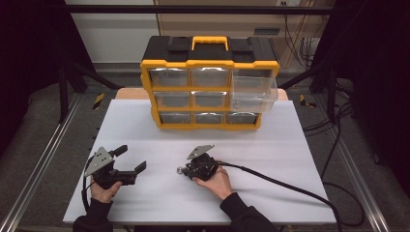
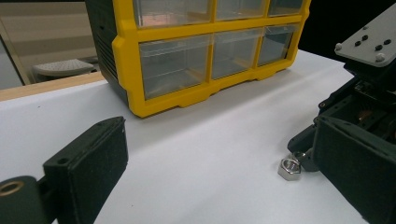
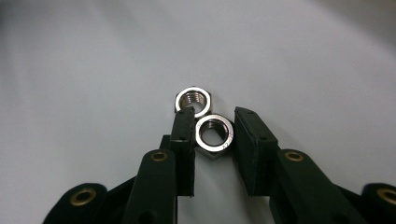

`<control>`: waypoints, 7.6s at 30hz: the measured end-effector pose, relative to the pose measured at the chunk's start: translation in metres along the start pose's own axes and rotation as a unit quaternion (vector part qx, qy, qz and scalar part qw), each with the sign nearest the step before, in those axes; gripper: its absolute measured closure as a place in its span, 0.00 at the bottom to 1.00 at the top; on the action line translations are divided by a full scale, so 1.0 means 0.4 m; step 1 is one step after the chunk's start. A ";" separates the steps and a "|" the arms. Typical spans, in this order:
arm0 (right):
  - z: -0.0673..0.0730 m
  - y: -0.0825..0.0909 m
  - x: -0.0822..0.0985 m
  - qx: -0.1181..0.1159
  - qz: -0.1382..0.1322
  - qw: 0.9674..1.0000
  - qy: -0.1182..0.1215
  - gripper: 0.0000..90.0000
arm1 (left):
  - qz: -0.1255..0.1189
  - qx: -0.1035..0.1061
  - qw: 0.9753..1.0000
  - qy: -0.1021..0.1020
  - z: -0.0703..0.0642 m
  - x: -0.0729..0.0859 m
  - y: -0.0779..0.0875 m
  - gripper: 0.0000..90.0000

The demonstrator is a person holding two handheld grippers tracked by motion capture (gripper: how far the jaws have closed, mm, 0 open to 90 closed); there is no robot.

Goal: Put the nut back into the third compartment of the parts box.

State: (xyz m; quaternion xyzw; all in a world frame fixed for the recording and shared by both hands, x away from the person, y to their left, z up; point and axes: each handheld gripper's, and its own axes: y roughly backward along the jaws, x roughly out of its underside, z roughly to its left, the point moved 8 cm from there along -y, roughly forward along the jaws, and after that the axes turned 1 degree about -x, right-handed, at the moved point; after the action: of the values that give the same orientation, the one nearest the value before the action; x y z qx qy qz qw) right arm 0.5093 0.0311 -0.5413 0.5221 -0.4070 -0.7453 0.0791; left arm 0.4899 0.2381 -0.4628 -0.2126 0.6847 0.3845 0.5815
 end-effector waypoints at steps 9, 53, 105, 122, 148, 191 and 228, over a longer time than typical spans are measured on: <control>0.004 0.014 -0.008 -0.010 -0.006 1.000 0.000 0.78 | 0.000 0.000 1.000 -0.001 0.000 0.000 0.000 0.04; -0.034 0.467 -0.197 0.050 -0.164 0.985 0.027 0.78 | 0.001 0.000 1.000 -0.001 -0.001 0.000 -0.001 0.04; -0.322 0.705 -0.341 0.236 -0.163 0.957 -0.054 0.78 | 0.001 -0.002 1.000 0.000 0.001 0.001 -0.001 0.04; -0.351 0.683 -0.316 0.251 -0.109 0.959 -0.071 0.78 | 0.002 -0.003 1.000 0.000 0.001 0.001 -0.001 0.04; -0.223 0.789 -0.297 0.235 -0.265 0.935 -0.021 0.13 | 0.000 -0.003 1.000 -0.002 0.000 0.000 -0.001 0.04; -0.051 0.336 -0.101 0.109 -0.172 0.979 -0.028 0.06 | 0.001 -0.003 1.000 -0.004 -0.003 -0.001 -0.001 0.04; 0.008 0.034 -0.069 0.064 -0.051 0.997 0.004 0.19 | -0.002 -0.003 1.000 -0.002 -0.003 -0.002 -0.001 0.04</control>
State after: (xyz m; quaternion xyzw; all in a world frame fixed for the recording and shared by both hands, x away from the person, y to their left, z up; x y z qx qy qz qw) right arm 0.5145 0.0387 -0.5117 0.5494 -0.4268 -0.7183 0.0091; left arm 0.4896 0.2370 -0.4621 -0.2146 0.6817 0.3865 0.5830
